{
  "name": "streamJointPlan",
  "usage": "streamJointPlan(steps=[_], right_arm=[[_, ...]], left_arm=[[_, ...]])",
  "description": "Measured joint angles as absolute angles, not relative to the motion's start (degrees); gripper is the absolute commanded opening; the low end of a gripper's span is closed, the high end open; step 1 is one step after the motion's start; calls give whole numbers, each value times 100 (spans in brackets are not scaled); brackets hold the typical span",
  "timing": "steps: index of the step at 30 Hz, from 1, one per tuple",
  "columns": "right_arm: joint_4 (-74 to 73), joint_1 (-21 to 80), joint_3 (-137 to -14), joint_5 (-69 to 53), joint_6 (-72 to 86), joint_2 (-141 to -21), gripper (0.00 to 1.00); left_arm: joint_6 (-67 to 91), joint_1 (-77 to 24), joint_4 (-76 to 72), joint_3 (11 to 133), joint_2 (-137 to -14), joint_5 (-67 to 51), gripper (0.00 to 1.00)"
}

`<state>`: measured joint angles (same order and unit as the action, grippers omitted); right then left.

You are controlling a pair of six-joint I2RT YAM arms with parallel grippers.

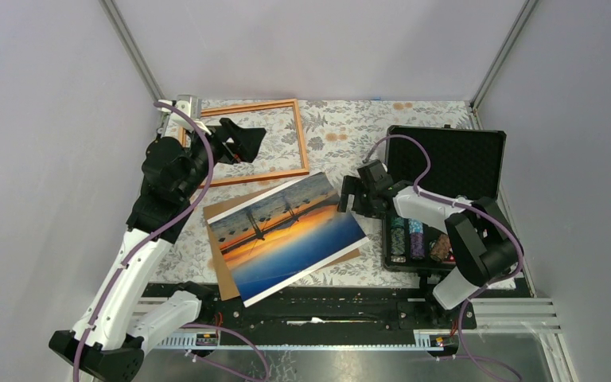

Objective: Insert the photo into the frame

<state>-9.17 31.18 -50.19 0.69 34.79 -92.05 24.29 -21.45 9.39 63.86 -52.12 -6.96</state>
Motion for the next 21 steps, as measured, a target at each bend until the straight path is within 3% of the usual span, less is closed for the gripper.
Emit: streamJointPlan(steps=[21], right_arm=[[902, 2397, -4390, -1872, 3476, -9402, 95]], left_arm=[[2447, -2211, 947, 6386, -5212, -683, 99]])
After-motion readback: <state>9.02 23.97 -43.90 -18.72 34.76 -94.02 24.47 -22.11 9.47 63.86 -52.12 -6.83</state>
